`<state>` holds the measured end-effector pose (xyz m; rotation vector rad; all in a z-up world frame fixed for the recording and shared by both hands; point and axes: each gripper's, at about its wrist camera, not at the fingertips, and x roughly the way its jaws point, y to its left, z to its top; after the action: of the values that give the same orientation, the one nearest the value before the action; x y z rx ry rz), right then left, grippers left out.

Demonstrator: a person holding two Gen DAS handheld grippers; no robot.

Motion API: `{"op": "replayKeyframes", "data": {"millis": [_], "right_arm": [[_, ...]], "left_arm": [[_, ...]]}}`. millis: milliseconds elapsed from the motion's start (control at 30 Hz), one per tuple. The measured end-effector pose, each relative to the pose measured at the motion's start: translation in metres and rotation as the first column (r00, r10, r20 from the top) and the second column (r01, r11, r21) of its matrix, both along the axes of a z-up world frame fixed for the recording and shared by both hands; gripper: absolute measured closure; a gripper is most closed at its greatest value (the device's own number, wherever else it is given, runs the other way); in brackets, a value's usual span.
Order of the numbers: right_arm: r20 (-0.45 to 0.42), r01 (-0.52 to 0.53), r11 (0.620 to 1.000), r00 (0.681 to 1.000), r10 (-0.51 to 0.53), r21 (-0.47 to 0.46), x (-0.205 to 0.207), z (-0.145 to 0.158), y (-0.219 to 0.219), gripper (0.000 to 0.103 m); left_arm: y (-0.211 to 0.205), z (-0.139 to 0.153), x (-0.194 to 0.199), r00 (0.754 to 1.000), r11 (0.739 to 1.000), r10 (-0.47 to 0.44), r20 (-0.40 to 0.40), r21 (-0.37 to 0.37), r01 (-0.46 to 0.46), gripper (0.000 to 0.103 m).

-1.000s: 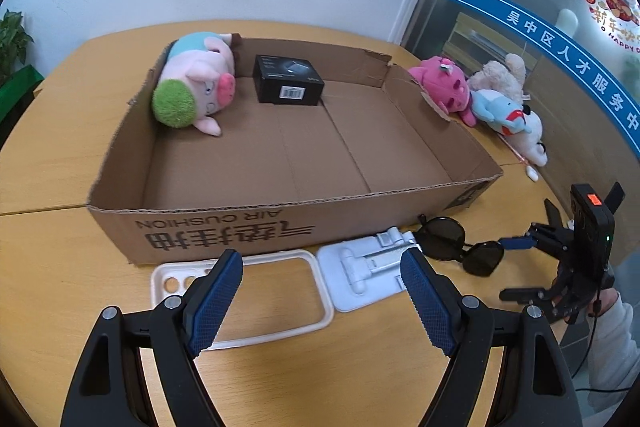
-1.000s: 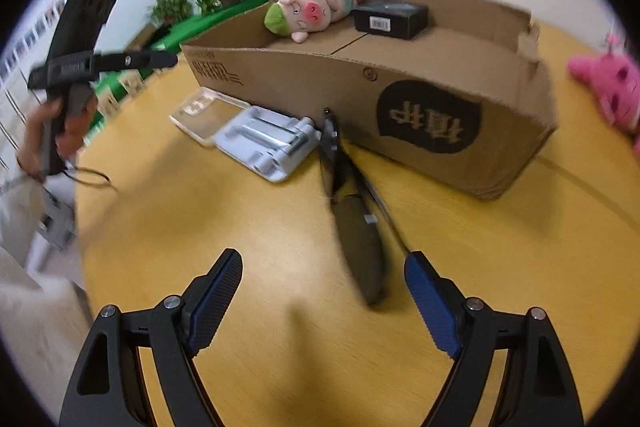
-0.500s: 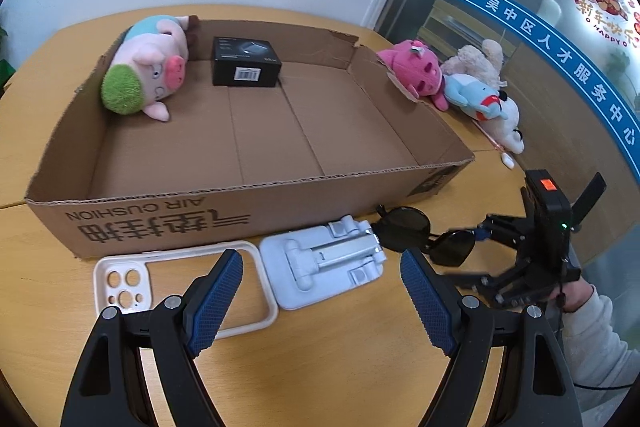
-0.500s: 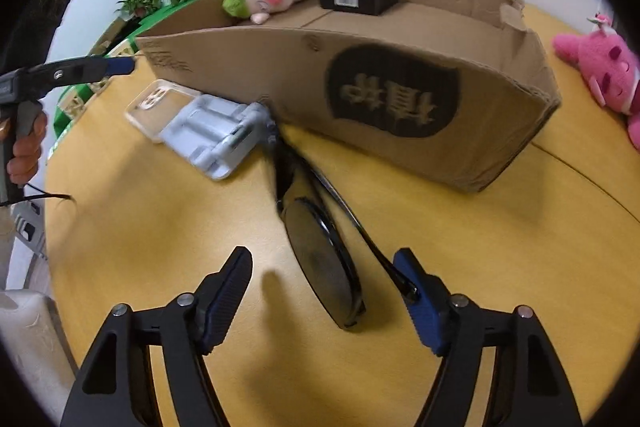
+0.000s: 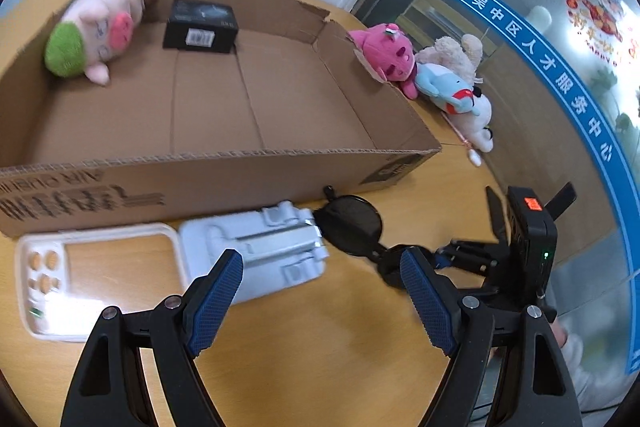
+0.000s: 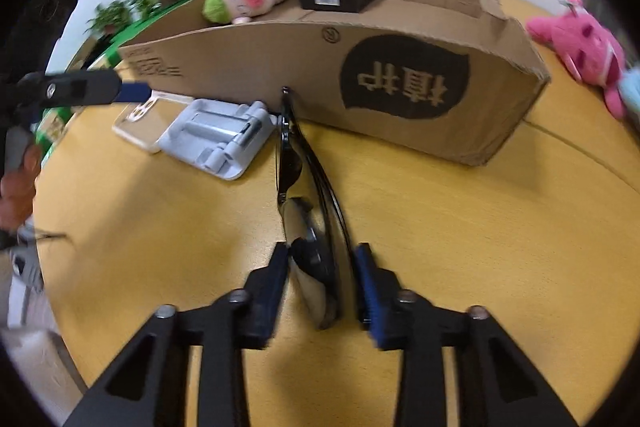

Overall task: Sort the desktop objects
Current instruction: 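Lift the sunglasses with the right gripper and carry them over the box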

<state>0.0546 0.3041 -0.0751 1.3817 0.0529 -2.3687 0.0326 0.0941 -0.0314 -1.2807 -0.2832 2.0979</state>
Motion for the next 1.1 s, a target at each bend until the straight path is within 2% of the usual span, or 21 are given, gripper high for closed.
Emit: {"op": "replayKeyframes", "data": {"millis": [133, 267, 467, 600, 700, 833, 933, 1000, 1100], "right_arm": [[0.031, 0.082, 0.993, 0.996, -0.080, -0.089, 0.009, -0.001, 0.005, 0.080], [0.093, 0.176, 0.956, 0.983, -0.158, -0.234, 0.018, -0.005, 0.013, 0.080], [0.151, 0.209, 0.898, 0.975, -0.162, -0.387, 0.029, -0.014, 0.013, 0.081], [0.169, 0.211, 0.864, 0.974, -0.149, -0.457, 0.037, -0.016, 0.010, 0.081], [0.174, 0.206, 0.860, 0.975, -0.139, -0.467, 0.042, -0.018, 0.006, 0.081], [0.171, 0.191, 0.864, 0.977, -0.124, -0.466, 0.048, -0.018, 0.001, 0.081], [0.137, 0.154, 0.878, 0.985, -0.102, -0.453, 0.053, -0.010, -0.008, 0.082], [0.103, 0.135, 0.897, 0.990, -0.100, -0.422, 0.056, -0.002, -0.010, 0.082], [0.064, 0.121, 0.895, 0.993, -0.103, -0.430, 0.055, 0.011, -0.012, 0.081]], "left_arm": [[0.014, -0.010, 0.001, 0.999, 0.999, 0.002, 0.052, 0.034, -0.003, 0.022], [0.030, -0.020, 0.000, 0.995, 0.998, -0.043, 0.092, 0.048, 0.039, 0.022], [0.053, -0.040, 0.002, 0.981, 0.995, -0.083, 0.175, 0.067, 0.072, 0.025], [0.062, -0.053, 0.008, 0.969, 0.993, -0.100, 0.224, 0.084, 0.083, 0.036], [0.065, -0.060, 0.011, 0.964, 0.990, -0.106, 0.244, 0.112, 0.080, 0.044], [0.064, -0.062, 0.014, 0.961, 0.987, -0.109, 0.255, 0.139, 0.075, 0.062], [0.062, -0.055, 0.017, 0.966, 0.986, -0.115, 0.232, 0.144, 0.083, 0.074], [0.058, -0.046, 0.018, 0.972, 0.985, -0.113, 0.208, 0.149, 0.082, 0.076], [0.049, -0.030, 0.018, 0.979, 0.982, -0.109, 0.174, 0.174, 0.079, 0.078]]}}
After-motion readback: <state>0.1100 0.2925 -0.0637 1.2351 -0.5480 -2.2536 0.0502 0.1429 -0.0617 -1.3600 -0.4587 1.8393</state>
